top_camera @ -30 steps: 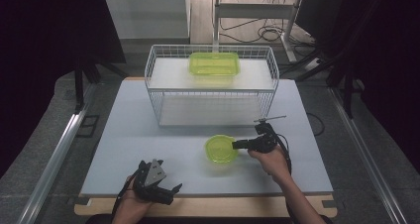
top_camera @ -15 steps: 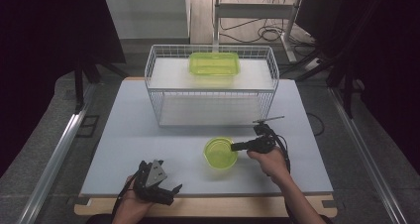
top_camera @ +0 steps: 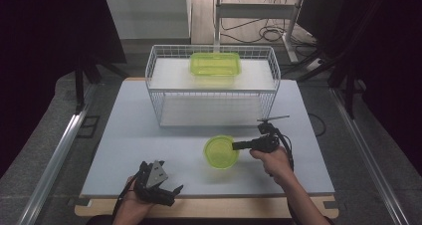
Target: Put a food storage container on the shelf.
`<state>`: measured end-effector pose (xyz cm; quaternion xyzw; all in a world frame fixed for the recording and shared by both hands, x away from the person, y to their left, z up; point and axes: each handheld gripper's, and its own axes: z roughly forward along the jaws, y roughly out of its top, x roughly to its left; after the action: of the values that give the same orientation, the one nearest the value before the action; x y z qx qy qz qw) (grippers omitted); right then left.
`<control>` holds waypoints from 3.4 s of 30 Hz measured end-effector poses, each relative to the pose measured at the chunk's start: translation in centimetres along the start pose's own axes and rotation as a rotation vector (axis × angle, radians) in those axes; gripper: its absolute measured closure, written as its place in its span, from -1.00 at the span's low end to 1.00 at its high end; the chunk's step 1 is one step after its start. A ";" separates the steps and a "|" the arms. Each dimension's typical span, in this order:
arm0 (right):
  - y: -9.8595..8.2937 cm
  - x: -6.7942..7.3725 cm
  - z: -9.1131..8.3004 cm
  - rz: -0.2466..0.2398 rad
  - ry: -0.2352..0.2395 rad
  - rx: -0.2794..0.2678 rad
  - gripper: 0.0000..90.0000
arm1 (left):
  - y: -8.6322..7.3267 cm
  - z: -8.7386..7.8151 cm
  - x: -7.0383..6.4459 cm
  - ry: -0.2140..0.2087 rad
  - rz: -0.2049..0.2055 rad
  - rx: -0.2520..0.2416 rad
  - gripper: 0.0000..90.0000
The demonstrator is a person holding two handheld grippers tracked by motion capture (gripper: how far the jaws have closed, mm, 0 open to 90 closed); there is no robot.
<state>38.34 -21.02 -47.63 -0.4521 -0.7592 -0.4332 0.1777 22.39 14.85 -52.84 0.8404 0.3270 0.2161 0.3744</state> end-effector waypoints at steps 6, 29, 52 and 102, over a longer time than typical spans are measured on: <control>0.8 1.0 -1.4 -0.008 0.024 -0.053 0.82 | 0.0 -0.1 0.1 -0.001 -0.018 -0.016 -0.95; 6.9 7.4 -6.3 -0.120 0.048 -0.179 0.82 | 0.0 -0.2 0.2 -0.005 -0.027 -0.027 -0.97; 13.3 11.2 -9.1 -0.154 0.027 -0.303 0.82 | 0.0 -0.2 0.2 -0.011 -0.033 -0.032 -0.97; 22.3 11.4 -5.8 -0.096 -0.282 -0.374 0.64 | -0.1 -0.2 0.2 -0.017 -0.016 -0.023 -0.97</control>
<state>50.31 -14.87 -25.76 -0.4965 -0.7036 -0.5070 -0.0377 22.43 15.13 -52.76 0.8350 0.3280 0.2098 0.3887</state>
